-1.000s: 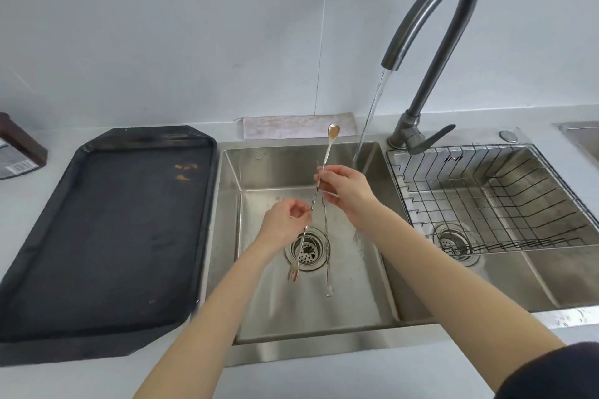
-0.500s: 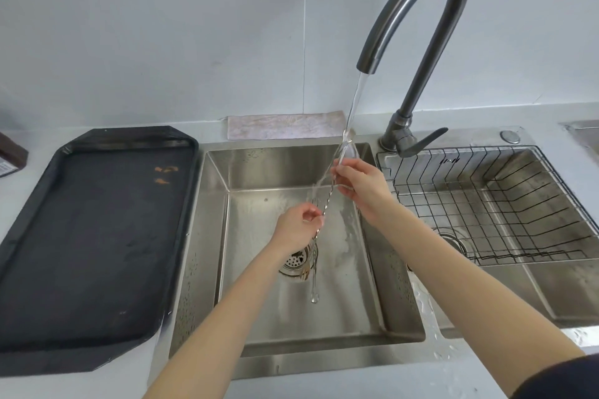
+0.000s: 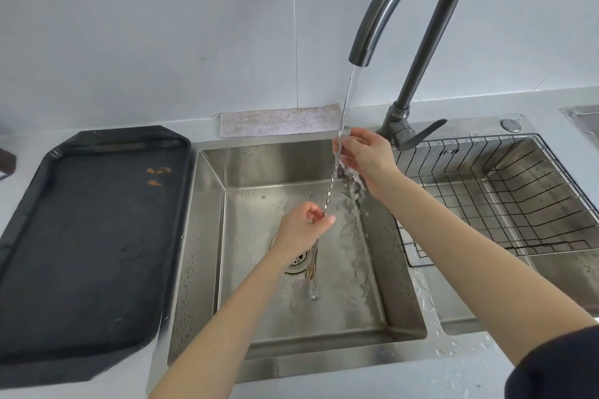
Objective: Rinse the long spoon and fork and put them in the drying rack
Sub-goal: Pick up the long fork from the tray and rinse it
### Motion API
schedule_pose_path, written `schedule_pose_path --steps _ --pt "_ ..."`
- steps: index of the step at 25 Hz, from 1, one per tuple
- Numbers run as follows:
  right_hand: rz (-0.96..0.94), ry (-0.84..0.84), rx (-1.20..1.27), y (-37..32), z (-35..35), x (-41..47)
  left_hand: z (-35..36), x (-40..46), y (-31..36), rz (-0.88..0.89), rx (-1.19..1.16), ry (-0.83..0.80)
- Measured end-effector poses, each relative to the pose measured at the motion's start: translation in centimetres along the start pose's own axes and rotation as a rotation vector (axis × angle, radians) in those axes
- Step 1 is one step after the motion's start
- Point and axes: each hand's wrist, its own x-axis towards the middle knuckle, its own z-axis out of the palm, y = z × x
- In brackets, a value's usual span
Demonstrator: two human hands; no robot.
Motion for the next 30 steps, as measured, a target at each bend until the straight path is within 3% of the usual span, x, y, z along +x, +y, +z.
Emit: schedule_pose_path --steps 4,18,23,27,30 --pt "-0.025 -0.028 0.002 -0.1 0.3 0.1 -0.2 0.2 0.2 0.044 0.024 0.092" --pt "0.041 -0.068 0.148 -0.3 0.5 -0.4 -0.6 -0.6 0.7 0.08 -0.056 0.013" --pt "0.032 -0.177 0.132 0.5 0.6 -0.9 -0.7 -0.6 1.2 0.08 -0.058 0.011" --pt "0.004 -0.227 0.027 -0.2 0.4 -1.0 -1.2 0.4 2.5 0.078 -0.104 -0.021" --pt "-0.066 -0.206 -0.221 -1.2 0.0 -0.9 -2.0 1.3 4.2 0.013 -0.295 -0.083"
